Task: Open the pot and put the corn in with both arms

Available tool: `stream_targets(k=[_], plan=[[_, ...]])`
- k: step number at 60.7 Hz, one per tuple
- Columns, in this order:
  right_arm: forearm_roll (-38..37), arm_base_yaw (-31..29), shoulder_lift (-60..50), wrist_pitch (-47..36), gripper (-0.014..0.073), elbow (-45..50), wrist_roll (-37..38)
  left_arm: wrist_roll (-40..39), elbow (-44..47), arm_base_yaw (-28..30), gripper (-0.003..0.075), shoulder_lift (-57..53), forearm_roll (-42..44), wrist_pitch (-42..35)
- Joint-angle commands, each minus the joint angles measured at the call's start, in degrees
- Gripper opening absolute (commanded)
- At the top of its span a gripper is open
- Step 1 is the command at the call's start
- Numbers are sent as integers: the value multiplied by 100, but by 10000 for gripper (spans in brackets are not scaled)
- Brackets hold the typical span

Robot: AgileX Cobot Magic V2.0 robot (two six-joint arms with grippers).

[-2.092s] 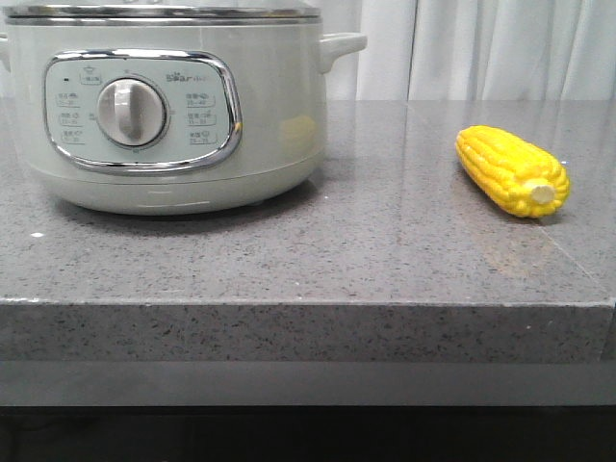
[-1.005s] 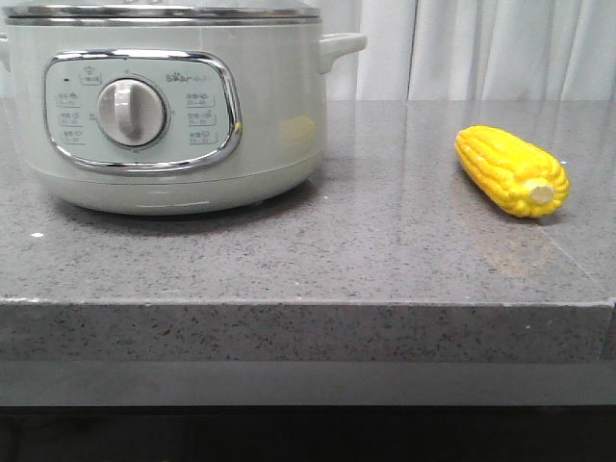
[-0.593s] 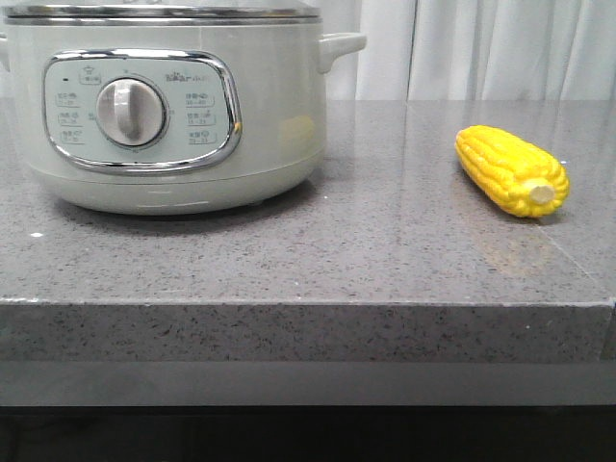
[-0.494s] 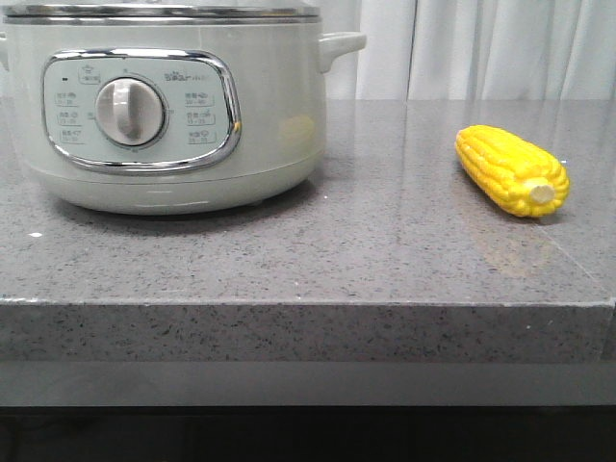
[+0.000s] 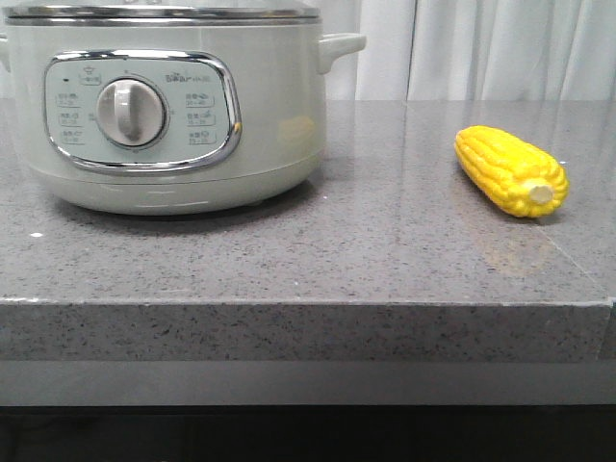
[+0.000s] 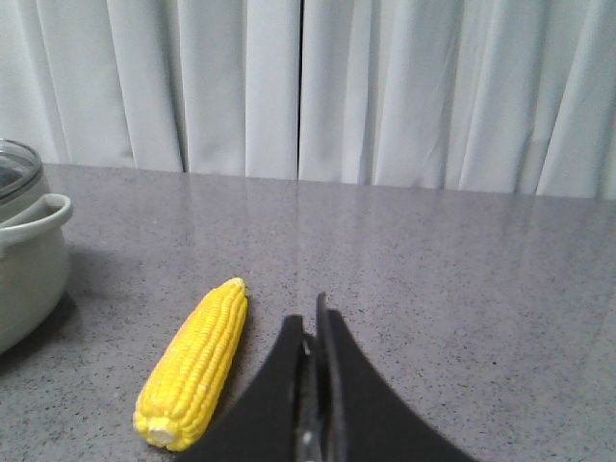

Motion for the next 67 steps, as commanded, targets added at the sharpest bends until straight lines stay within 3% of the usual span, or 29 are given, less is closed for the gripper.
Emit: stream_targets(k=[1,6,11,19,22,25,33,41,67], plan=[[-33,-13,463,-374,-58,-362,-1,-38,-405,16,-18,406,-5,-361],[-33,-13,653,-418,-55,-374,-1,-38,-440,16,-10,499,-14,-520],[-33,-13,684,-426,10,-374,-1,-38,-440,16,78,510,-14,-654],[-33,-13,684,-433,320,-374,-1,-38,-440,16,445,510,-14,-707],[-33,-13,684,-433,437,-374,-1,-38,-420,16,547,510,-14,-746],[-33,-13,684,-433,514,-374,-1,-38,-367,16,590,510,-118,-889],[-33,-13,684,-433,551,-374,-1,-6,-417,-28,587,563,-514,-901],[-33,-13,684,-433,550,-374,-1,161,-1037,-294,587,1124,-514,-366],[-33,-13,684,-399,550,-374,-1,493,-4466,-2061,587,4164,-514,1681]])
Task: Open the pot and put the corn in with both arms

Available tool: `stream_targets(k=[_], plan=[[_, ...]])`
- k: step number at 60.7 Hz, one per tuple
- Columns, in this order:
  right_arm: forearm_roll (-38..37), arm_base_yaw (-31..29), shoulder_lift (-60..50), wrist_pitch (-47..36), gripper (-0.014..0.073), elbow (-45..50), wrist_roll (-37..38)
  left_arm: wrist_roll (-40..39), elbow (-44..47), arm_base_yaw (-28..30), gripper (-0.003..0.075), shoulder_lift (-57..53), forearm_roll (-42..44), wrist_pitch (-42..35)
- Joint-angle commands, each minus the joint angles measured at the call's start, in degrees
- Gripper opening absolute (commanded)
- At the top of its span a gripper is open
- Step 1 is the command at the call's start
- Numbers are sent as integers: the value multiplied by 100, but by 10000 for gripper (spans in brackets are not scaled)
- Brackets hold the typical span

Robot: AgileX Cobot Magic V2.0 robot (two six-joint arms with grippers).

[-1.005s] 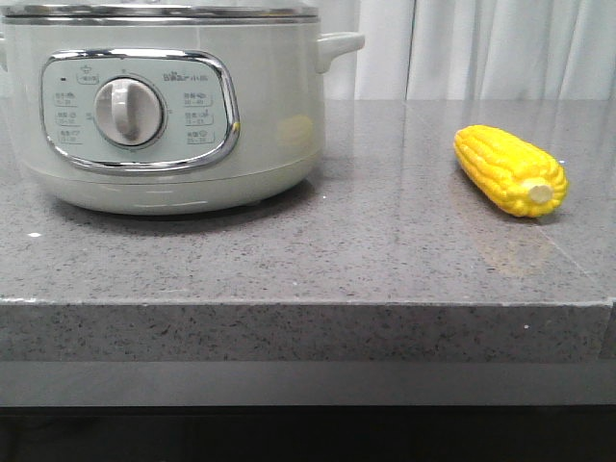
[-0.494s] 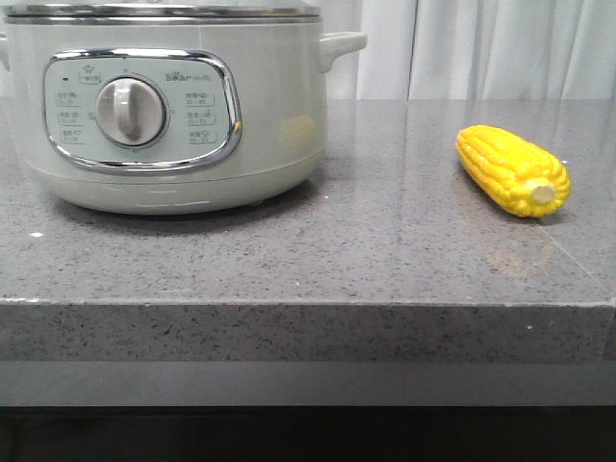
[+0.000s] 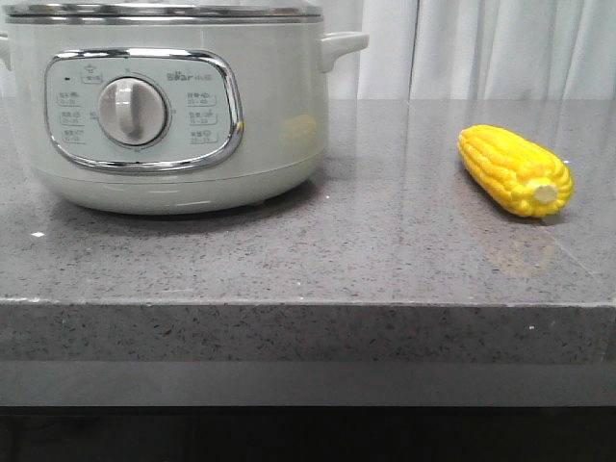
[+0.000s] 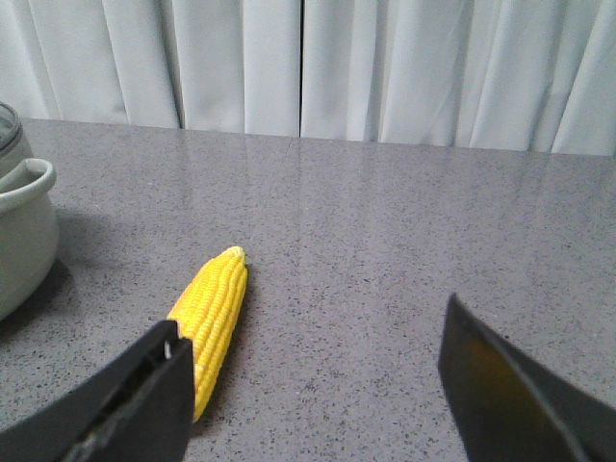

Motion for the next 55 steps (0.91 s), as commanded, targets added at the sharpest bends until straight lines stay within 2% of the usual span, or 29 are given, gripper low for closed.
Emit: stream_targets(k=[1,13,25,41,55], plan=[[-33,-13,73,-416,550,-220,-1,12,-813,-306,587,486,-79,11],[-33,10,73,-263,550,-220,-1,12,-2534,-547,587,1933,-20,1278],[-33,9,73,-245,550,-220,-1,12,-3615,-547,587,2894,-20,1895],[-33,9,73,-245,550,-220,-1,12,-3742,-547,575,3224,-20,1975],[-33,9,73,-245,550,-220,-1,12,-3752,-547,415,3224,-20,1951]])
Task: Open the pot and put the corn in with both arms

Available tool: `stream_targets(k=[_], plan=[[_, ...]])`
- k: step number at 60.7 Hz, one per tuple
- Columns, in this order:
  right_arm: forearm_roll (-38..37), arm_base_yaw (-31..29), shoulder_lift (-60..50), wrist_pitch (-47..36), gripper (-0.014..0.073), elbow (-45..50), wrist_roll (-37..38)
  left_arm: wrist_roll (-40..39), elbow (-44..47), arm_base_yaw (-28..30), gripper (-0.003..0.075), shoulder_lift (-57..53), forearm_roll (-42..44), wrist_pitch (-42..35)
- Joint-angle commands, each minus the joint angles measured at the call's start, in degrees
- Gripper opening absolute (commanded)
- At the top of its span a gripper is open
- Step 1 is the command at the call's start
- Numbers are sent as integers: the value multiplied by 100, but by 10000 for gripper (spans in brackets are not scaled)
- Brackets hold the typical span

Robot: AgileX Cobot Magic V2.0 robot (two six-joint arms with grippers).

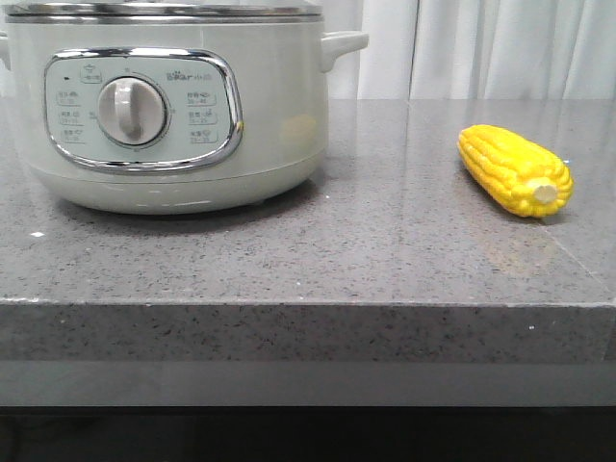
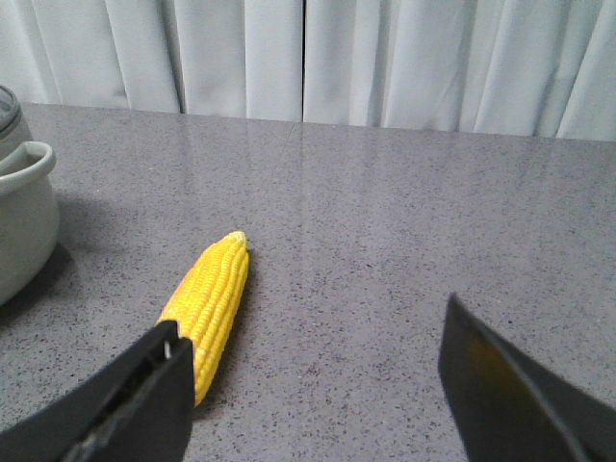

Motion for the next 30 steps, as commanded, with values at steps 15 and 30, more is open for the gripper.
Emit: stream_targets(k=[15,30], plan=[[-33,9,73,-393,550,-220,-1,-1,-187,-31,325,-245,-56,-483],[-33,9,73,-393,550,-220,-1,-1,-399,-31,323,-265,-56,-543]])
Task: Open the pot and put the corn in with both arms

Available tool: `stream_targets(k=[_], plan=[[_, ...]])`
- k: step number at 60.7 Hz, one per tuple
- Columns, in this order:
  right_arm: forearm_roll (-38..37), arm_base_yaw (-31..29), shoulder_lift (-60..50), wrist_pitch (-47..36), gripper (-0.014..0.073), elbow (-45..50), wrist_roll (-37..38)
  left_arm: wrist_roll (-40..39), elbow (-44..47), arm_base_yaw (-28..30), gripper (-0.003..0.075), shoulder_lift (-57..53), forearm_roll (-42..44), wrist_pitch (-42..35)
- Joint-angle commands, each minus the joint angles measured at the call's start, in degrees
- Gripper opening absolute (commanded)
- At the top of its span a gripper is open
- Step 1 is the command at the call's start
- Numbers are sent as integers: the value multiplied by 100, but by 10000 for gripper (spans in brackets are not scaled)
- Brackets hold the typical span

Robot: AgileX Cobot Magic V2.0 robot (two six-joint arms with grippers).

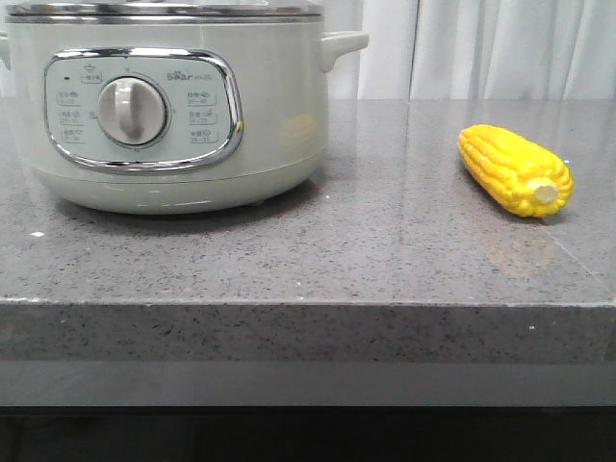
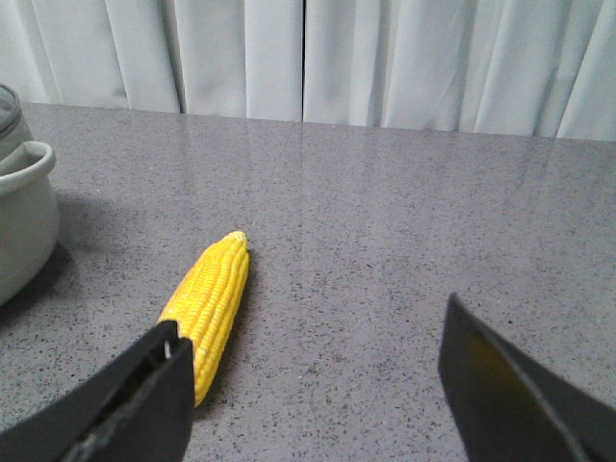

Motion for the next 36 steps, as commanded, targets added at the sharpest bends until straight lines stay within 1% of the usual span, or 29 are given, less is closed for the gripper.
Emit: stream_targets(k=[1,21,31,36], plan=[[-33,9,73,-393,550,-220,-1,-1,-345,-31,323,-289,-100,-533],[-33,9,73,-393,550,-220,-1,-1,-428,-31,312,-347,-100,-474],[-33,9,73,-393,550,-220,-1,-1,-428,-31,312,-635,-90,-474],[-33,9,73,-393,550,-220,-1,-1,-428,-31,293,-815,-90,-458]])
